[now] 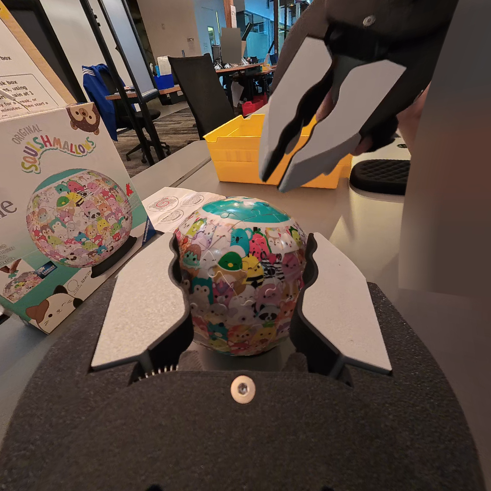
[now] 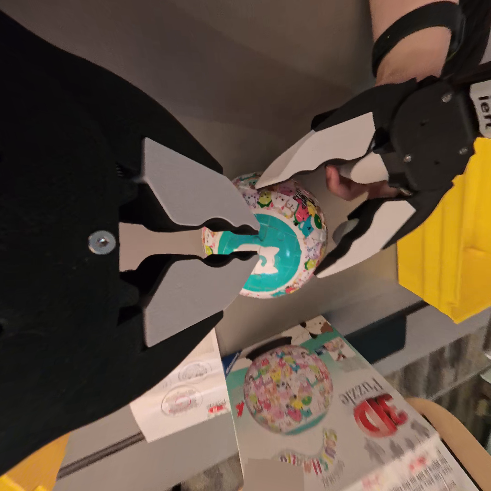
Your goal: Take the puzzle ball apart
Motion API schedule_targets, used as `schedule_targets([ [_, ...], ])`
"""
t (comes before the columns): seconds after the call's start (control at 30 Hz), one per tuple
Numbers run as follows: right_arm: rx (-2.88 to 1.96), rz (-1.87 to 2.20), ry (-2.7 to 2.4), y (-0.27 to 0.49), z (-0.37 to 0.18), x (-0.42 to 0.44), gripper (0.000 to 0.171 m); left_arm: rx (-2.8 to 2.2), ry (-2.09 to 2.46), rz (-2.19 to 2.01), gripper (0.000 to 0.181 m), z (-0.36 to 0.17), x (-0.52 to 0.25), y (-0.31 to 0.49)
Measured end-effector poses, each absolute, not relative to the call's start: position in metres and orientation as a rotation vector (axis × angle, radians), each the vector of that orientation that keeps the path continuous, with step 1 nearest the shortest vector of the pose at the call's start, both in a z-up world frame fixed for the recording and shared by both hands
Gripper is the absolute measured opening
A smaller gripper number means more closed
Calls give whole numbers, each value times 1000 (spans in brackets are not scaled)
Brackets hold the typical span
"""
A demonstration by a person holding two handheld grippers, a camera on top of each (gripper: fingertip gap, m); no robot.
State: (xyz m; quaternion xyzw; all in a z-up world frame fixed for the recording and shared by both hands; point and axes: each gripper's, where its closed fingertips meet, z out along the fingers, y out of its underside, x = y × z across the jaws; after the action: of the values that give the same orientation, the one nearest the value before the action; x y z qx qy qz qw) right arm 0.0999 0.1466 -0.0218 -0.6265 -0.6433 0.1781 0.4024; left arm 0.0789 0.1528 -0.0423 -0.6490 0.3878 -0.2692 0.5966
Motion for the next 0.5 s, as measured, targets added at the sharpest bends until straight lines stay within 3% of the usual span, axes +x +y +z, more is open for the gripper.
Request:
schedule_targets([
  [0.5, -1636, 475, -1642, 151, -37, 97, 13, -1506, 898, -618, 91, -42, 79, 153],
])
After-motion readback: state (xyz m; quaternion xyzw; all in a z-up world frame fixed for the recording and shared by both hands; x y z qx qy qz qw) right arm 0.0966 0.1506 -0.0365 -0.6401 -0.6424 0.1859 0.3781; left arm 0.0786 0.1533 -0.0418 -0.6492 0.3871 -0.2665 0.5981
